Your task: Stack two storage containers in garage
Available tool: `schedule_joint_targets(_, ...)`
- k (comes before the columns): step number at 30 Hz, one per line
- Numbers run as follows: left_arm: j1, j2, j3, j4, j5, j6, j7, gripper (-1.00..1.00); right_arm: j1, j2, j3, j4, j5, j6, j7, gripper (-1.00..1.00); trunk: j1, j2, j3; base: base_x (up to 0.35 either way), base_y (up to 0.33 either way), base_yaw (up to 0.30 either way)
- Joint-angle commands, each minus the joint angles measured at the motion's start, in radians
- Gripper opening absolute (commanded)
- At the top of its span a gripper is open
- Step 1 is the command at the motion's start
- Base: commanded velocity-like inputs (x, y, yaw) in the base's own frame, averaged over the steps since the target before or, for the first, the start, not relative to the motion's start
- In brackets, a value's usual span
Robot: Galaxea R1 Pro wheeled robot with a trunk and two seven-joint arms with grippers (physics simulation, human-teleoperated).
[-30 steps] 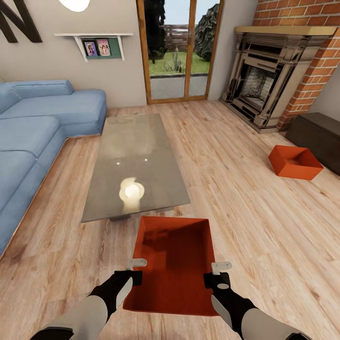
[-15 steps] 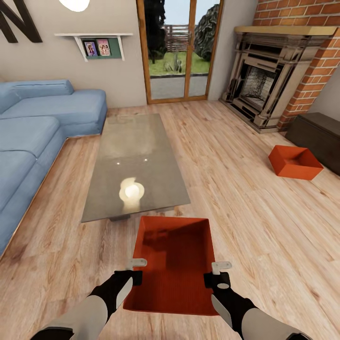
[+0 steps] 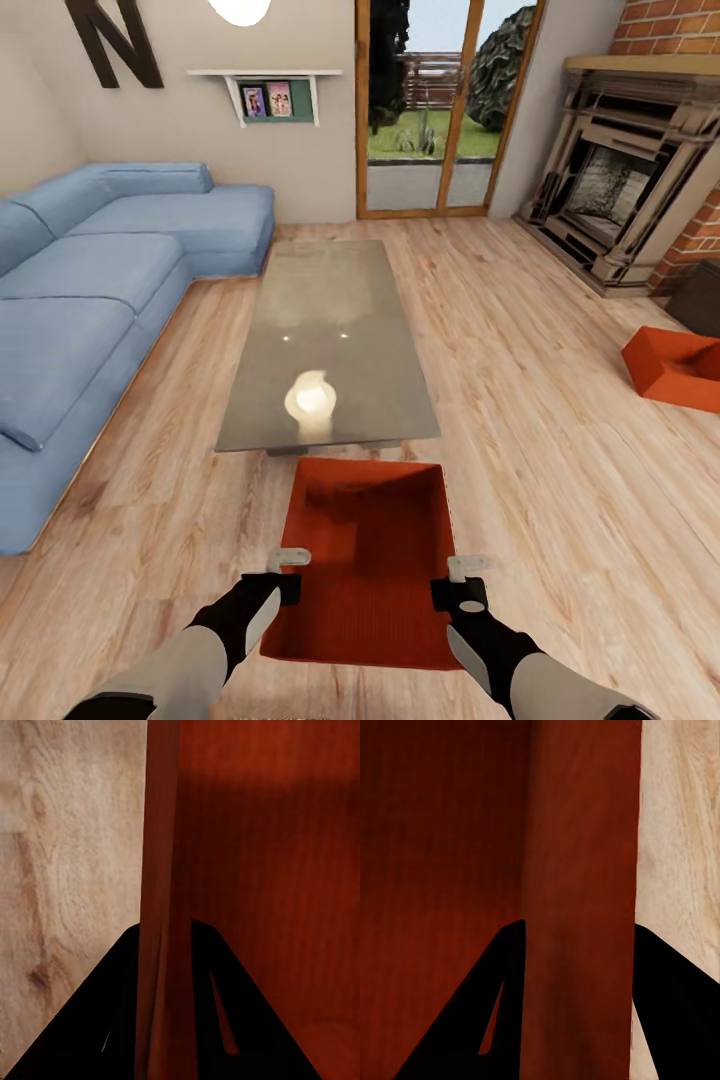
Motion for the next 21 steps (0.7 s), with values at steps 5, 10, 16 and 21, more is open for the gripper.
schedule_joint_targets(5,-0.001,0.0,-0.003,-0.003,-0.024,0.002,0.011,-1.0,0.0,0.0,0.023,0.018,-0.031,-0.003,-0.007,-1.0,0.0,0.0,-0.001,0.0,0.0,0.3)
schedule_joint_targets(10,-0.001,0.0,-0.003,-0.002,-0.024,0.001,0.011,-1.0,0.0,-0.001,0.023,0.018,-0.031,-0.003,-0.007,-1.0,0.0,0.0,-0.001,0.0,0.0,0.3)
schedule_joint_targets(16,-0.001,0.0,-0.003,-0.002,-0.024,0.001,0.011,-1.0,0.0,-0.001,0.023,0.018,-0.03,-0.003,-0.006,-1.0,0.0,0.0,-0.001,0.0,0.0,0.3)
schedule_joint_targets(21,-0.001,0.0,-0.003,-0.001,-0.024,0.0,0.01,-1.0,0.0,-0.002,0.023,0.018,-0.03,-0.003,-0.007,-1.0,0.0,0.0,-0.001,0.0,0.0,0.3)
